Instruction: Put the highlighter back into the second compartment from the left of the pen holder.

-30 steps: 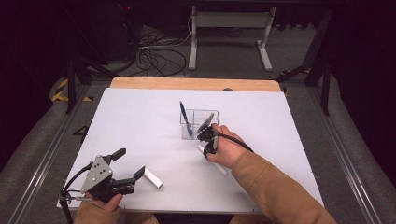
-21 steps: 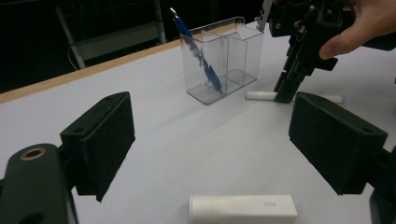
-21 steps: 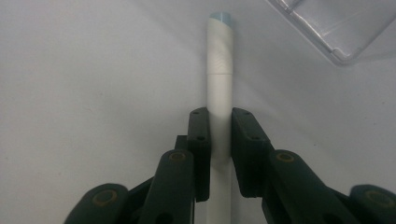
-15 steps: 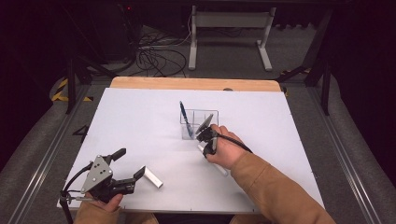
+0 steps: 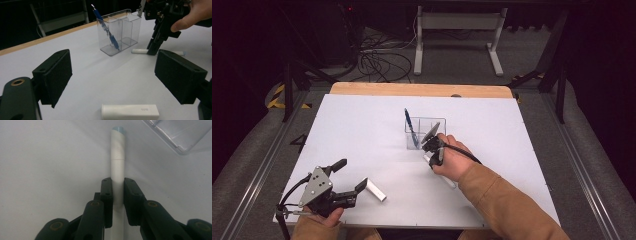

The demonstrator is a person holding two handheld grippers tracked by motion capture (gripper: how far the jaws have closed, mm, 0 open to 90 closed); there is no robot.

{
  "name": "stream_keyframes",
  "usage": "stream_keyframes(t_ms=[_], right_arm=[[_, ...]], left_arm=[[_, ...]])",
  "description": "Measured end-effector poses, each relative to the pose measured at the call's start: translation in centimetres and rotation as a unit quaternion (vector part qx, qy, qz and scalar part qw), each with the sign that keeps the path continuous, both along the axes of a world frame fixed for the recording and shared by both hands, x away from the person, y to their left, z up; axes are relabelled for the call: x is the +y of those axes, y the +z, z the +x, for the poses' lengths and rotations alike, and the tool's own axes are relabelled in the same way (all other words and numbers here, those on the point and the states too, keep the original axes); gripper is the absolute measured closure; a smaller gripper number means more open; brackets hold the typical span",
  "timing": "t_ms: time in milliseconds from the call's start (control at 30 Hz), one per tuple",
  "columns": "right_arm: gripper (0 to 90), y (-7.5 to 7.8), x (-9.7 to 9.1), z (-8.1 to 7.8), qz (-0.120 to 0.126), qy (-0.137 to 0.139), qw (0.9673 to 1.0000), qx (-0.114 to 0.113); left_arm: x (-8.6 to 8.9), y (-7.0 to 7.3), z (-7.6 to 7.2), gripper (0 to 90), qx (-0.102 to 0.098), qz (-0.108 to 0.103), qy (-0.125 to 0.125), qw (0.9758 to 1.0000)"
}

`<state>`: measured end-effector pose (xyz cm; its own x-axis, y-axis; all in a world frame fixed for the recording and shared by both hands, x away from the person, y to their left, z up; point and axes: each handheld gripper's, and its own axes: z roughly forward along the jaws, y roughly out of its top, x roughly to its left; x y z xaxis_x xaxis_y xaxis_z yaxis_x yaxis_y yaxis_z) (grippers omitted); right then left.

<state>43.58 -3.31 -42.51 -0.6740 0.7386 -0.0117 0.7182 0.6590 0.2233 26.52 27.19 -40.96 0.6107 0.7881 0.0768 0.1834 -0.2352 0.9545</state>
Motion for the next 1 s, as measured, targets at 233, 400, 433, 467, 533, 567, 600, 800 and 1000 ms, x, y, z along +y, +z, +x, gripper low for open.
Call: stream_keyframes(t_ms=[233, 400, 433, 467, 533, 567, 600, 800, 1000], right_arm=[[79.1, 1.5, 0.0, -0.7, 0.027, 0.006, 0.9996, -0.006], [79.1, 2.9, -0.1, -1.1, 0.045, 0.010, 0.9987, -0.020], [79.1, 3.1, -0.1, -1.2, 0.046, 0.011, 0.9987, -0.022], [79.0, 3.2, -0.2, -1.2, 0.046, 0.011, 0.9986, -0.023], [79.1, 3.4, -0.2, -1.2, 0.048, 0.009, 0.9985, -0.025], [79.0, 3.4, -0.3, -1.2, 0.048, 0.009, 0.9985, -0.025], [79.1, 3.5, -0.3, -1.3, 0.048, 0.008, 0.9985, -0.025], [79.0, 4.0, -0.4, -1.4, 0.062, 0.013, 0.9975, -0.033], [79.0, 5.3, -0.8, -1.7, 0.096, 0.021, 0.9931, -0.064]], left_arm=[[0.0, 0.0, 0.0, 15.2, 0.000, 0.000, 0.000, 1.0000], [0.0, 0.0, 0.0, 15.2, 0.000, -0.001, -0.001, 1.0000], [0.0, 0.0, 0.0, 15.2, 0.001, -0.001, 0.000, 1.0000], [0.0, 0.0, 0.0, 15.2, 0.000, -0.001, 0.000, 1.0000], [0.0, 0.0, 0.0, 15.2, 0.001, -0.002, -0.001, 1.0000], [0.0, 0.0, 0.0, 15.2, 0.001, -0.002, 0.000, 1.0000], [0.0, 0.0, 0.0, 15.2, 0.001, -0.001, 0.000, 1.0000], [0.0, 0.0, 0.0, 15.2, 0.000, -0.001, 0.000, 1.0000], [0.0, 0.0, 0.0, 15.2, 0.001, -0.001, 0.000, 1.0000]])
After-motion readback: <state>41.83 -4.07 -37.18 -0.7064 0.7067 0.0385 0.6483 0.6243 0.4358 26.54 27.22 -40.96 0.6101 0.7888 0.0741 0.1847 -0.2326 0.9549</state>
